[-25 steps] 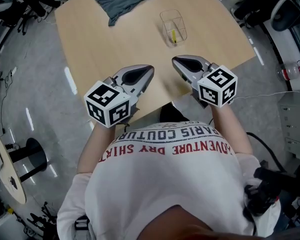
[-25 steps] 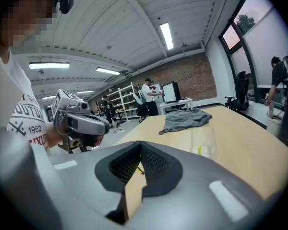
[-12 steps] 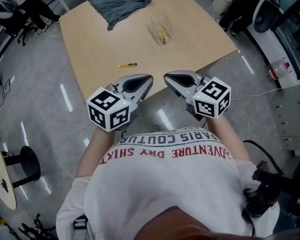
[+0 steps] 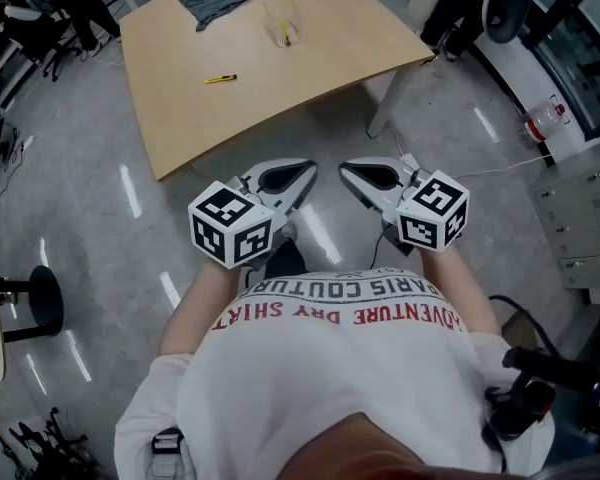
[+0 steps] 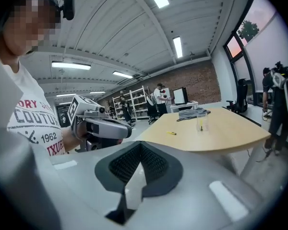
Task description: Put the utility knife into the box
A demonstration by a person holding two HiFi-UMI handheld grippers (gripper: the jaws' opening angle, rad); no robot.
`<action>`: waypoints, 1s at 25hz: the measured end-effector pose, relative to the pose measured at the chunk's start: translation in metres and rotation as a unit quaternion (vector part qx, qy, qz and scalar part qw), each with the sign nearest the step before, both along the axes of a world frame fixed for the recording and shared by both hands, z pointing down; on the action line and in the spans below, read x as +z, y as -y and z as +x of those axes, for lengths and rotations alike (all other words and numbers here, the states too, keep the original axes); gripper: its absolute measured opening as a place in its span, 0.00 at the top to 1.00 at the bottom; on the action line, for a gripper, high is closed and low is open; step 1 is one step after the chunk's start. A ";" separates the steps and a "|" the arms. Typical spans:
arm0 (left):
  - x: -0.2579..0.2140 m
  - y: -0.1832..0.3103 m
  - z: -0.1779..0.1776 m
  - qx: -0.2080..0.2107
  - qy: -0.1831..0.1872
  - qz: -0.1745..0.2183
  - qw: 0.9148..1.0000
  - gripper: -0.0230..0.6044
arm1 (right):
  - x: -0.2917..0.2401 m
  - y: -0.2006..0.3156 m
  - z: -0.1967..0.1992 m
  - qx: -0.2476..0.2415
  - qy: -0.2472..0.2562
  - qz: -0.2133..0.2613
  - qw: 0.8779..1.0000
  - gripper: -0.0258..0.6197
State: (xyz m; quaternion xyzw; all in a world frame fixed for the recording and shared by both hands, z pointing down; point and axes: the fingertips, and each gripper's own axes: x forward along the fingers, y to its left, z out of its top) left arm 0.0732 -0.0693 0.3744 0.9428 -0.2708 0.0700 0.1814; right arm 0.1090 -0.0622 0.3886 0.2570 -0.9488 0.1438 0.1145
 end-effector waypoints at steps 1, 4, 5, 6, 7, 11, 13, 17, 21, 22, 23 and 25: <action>0.005 -0.029 0.017 0.003 -0.001 -0.003 1.000 0.96 | 0.006 -0.028 0.016 -0.001 -0.003 -0.002 1.000 0.96; 0.015 -0.104 0.057 0.000 0.000 -0.009 1.000 0.96 | 0.014 -0.105 0.057 -0.008 -0.006 -0.010 1.000 0.96; 0.014 -0.125 0.070 -0.003 -0.001 -0.011 1.000 0.96 | 0.012 -0.126 0.069 -0.010 -0.004 -0.010 1.000 0.96; 0.011 -0.145 0.082 -0.006 -0.003 -0.011 1.000 0.96 | 0.008 -0.145 0.079 -0.012 0.000 -0.009 1.000 0.96; 0.006 -0.163 0.094 -0.006 -0.004 -0.010 1.000 0.96 | 0.001 -0.162 0.087 -0.013 0.006 -0.006 1.000 0.96; -0.014 -0.224 0.118 -0.006 0.016 0.007 1.000 0.96 | -0.024 -0.222 0.101 -0.027 0.022 0.004 0.999 0.96; -0.024 -0.245 0.118 -0.012 0.019 0.012 1.000 0.96 | -0.033 -0.243 0.103 -0.034 0.028 0.009 0.999 0.96; -0.032 -0.279 0.116 -0.023 0.022 0.015 0.999 0.96 | -0.041 -0.280 0.101 -0.049 0.036 0.009 0.998 0.96; -0.031 -0.307 0.114 -0.032 0.019 0.018 0.999 0.96 | -0.042 -0.306 0.098 -0.056 0.036 0.013 0.998 0.96; -0.032 -0.311 0.112 -0.035 0.020 0.020 0.999 0.96 | -0.043 -0.309 0.097 -0.056 0.036 0.016 0.998 0.96; -0.033 -0.314 0.111 -0.037 0.022 0.023 0.999 0.96 | -0.044 -0.311 0.097 -0.055 0.035 0.020 0.998 0.96; -0.036 -0.317 0.108 -0.040 0.025 0.028 0.998 0.96 | -0.047 -0.314 0.098 -0.051 0.029 0.029 0.998 0.96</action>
